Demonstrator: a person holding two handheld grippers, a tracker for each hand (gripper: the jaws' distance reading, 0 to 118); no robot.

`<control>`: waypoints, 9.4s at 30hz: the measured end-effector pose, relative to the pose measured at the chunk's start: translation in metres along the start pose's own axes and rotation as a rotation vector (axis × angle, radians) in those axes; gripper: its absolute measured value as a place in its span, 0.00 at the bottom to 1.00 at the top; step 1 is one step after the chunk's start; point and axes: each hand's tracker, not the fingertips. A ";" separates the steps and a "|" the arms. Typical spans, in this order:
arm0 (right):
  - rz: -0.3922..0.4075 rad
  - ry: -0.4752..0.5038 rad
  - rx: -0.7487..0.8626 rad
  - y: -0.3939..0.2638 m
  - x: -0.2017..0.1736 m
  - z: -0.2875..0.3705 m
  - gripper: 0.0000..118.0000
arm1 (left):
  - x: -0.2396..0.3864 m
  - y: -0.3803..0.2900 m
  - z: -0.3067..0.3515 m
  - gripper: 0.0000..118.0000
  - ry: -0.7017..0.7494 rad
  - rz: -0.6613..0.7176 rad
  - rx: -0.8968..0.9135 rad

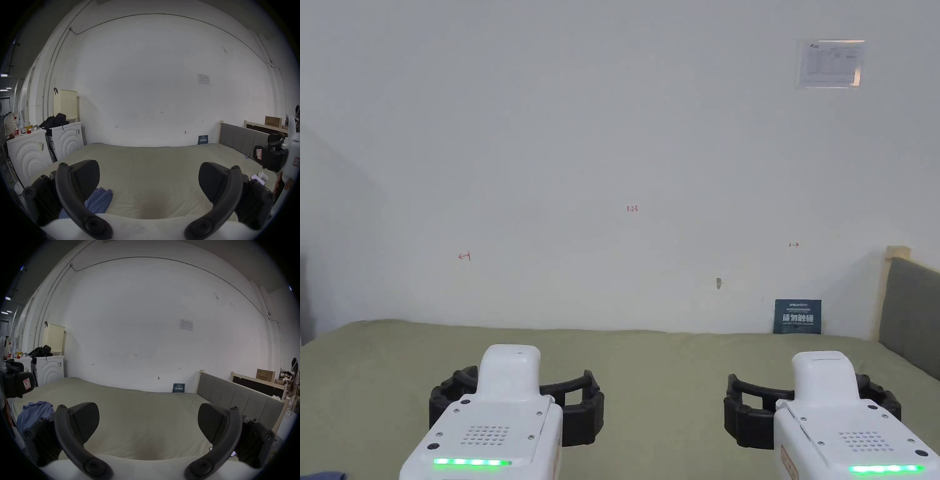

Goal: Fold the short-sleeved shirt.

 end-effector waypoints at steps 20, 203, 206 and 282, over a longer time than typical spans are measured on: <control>-0.010 -0.004 -0.028 -0.002 0.000 -0.001 0.98 | -0.006 0.001 -0.004 1.00 -0.007 0.006 -0.021; -0.066 0.037 -0.572 -0.196 -0.006 -0.055 0.00 | -0.131 -0.259 -0.240 0.89 0.030 -0.046 -0.955; -0.104 0.005 -0.606 -0.203 0.010 -0.058 0.00 | -0.123 -0.244 -0.228 0.25 -0.030 -0.063 -0.914; 0.073 -0.213 -0.413 0.037 0.151 -0.378 0.02 | -0.151 0.045 -0.375 0.03 0.331 -0.091 -0.430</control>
